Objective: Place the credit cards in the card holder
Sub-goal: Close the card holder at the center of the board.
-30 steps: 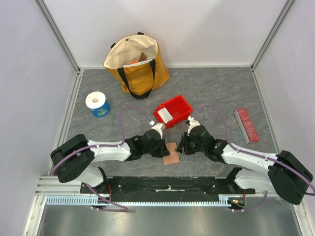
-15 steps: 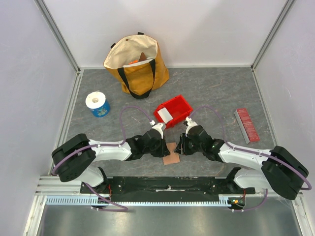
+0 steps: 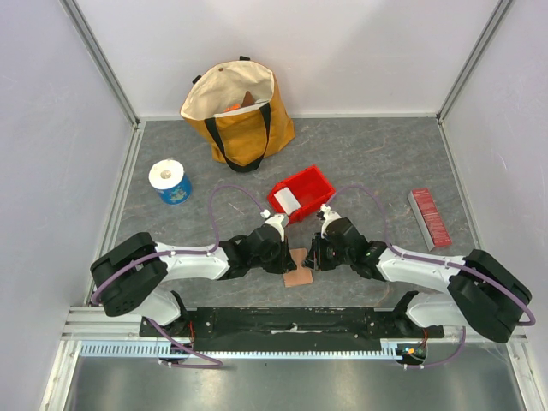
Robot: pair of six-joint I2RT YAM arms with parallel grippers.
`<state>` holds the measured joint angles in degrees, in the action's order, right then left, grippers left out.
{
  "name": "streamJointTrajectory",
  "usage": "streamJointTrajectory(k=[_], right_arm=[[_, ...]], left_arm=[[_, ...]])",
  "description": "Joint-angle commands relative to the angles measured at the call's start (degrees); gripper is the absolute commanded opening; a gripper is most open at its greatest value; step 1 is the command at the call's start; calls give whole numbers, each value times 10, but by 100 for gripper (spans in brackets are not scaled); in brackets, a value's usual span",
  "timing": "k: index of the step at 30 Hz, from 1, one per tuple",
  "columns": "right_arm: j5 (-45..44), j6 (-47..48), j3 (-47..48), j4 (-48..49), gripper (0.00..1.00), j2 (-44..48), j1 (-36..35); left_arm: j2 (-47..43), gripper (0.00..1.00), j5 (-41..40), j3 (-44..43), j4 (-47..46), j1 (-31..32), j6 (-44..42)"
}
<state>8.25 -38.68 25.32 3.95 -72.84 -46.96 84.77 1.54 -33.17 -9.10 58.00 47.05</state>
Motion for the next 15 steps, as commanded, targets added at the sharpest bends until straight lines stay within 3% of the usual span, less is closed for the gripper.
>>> streamJointTrajectory(k=[1, 15], right_arm=[[11, 8, 17, 19, 27, -1, 2], [16, -12, -2, 32, 28, 12, 1]], left_arm=[[13, 14, -18, -9, 1, 1, -15], [12, 14, -18, -7, 1, 1, -14]])
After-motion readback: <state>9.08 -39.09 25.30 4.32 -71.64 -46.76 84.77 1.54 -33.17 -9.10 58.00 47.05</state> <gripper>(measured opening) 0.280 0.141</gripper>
